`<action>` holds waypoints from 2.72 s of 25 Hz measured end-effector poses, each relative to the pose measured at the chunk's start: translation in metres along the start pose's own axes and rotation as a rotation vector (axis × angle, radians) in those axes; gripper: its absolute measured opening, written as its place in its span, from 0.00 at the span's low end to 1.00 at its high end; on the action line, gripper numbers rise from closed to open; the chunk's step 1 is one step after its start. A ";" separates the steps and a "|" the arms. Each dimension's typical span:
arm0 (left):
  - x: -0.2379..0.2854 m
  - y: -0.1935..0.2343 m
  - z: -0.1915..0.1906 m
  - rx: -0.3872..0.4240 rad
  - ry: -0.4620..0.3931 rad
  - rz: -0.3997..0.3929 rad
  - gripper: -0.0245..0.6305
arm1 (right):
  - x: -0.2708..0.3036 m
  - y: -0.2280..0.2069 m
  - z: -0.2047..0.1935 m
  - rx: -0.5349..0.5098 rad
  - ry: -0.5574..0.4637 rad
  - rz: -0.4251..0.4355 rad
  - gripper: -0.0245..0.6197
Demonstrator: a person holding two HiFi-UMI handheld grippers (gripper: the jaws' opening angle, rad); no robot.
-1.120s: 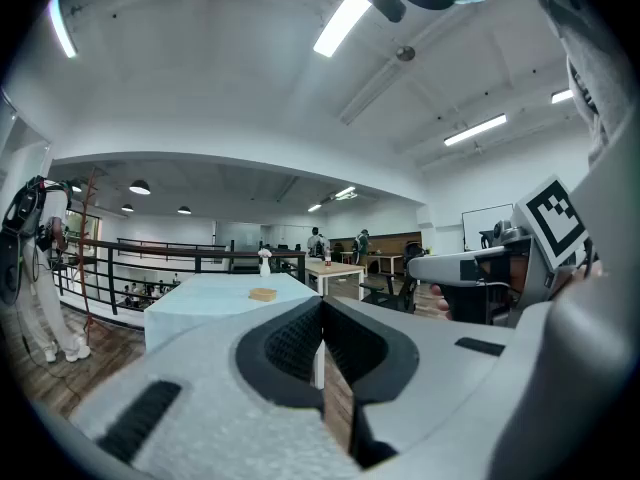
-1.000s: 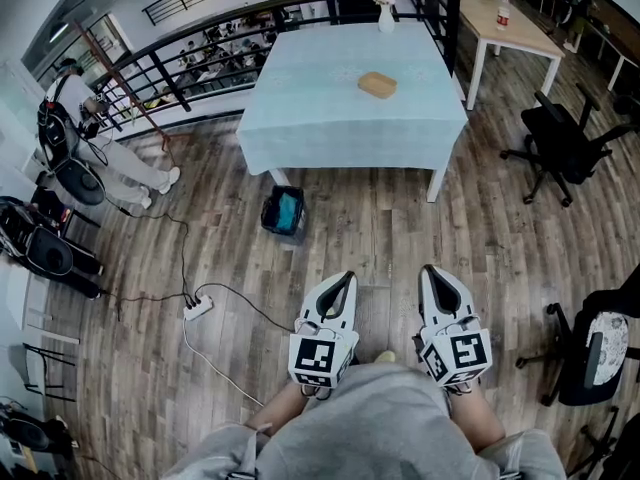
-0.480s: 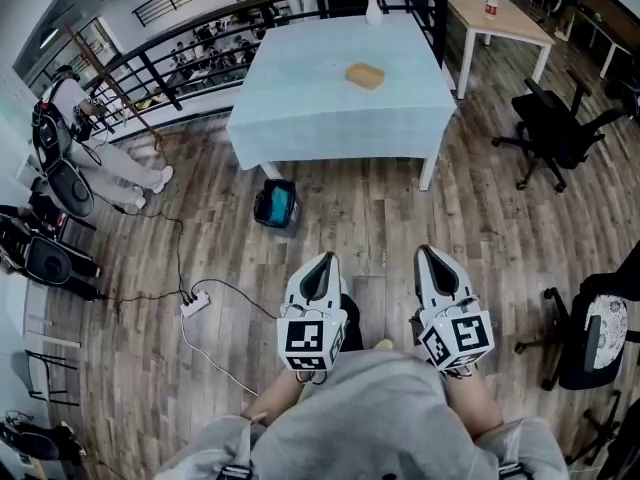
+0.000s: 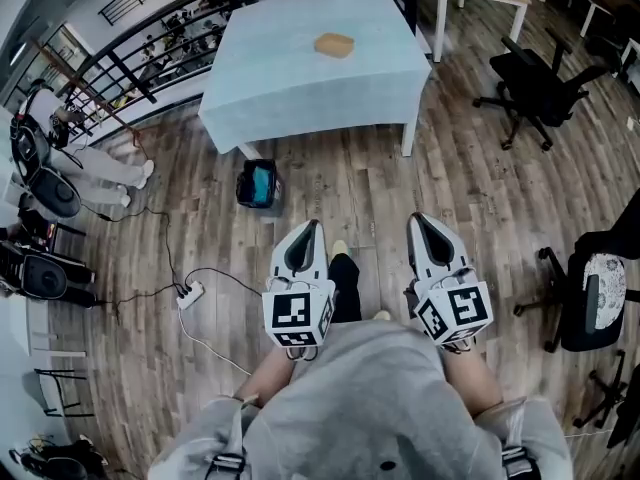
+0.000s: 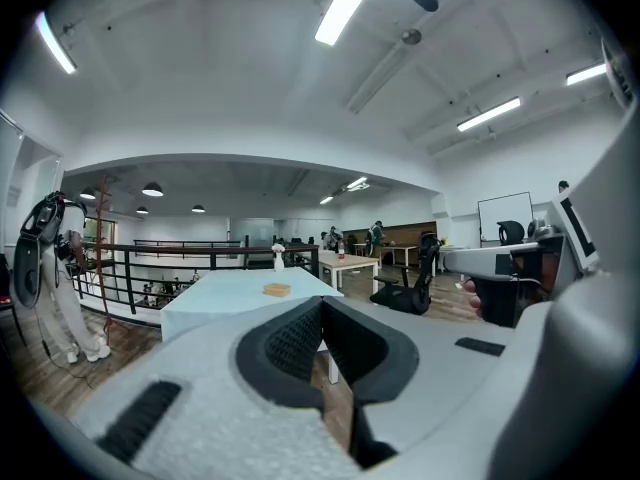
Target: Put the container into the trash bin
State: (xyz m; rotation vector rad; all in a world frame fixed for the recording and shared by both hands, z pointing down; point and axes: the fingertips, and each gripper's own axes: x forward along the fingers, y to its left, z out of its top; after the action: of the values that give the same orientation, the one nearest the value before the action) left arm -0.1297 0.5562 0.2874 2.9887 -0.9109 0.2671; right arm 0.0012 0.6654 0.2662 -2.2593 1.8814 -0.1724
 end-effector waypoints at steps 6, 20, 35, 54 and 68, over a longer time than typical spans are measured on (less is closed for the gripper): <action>0.017 0.009 -0.002 -0.015 0.009 -0.018 0.07 | 0.019 0.001 -0.002 -0.014 0.015 0.019 0.08; 0.080 0.029 -0.016 -0.047 0.040 -0.050 0.07 | 0.074 -0.023 -0.021 -0.055 0.079 0.016 0.08; 0.185 0.086 0.021 -0.031 0.012 -0.044 0.07 | 0.214 -0.056 0.013 -0.130 0.089 0.039 0.08; 0.276 0.191 0.041 -0.023 -0.005 -0.059 0.07 | 0.381 -0.025 0.015 -0.152 0.143 0.103 0.08; 0.289 0.237 0.024 -0.034 0.026 -0.048 0.07 | 0.422 -0.019 -0.008 -0.077 0.141 0.078 0.08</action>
State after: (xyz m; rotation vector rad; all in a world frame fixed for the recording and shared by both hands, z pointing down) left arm -0.0216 0.1979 0.3010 2.9643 -0.8310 0.2862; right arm 0.0953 0.2540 0.2630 -2.2734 2.0775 -0.2583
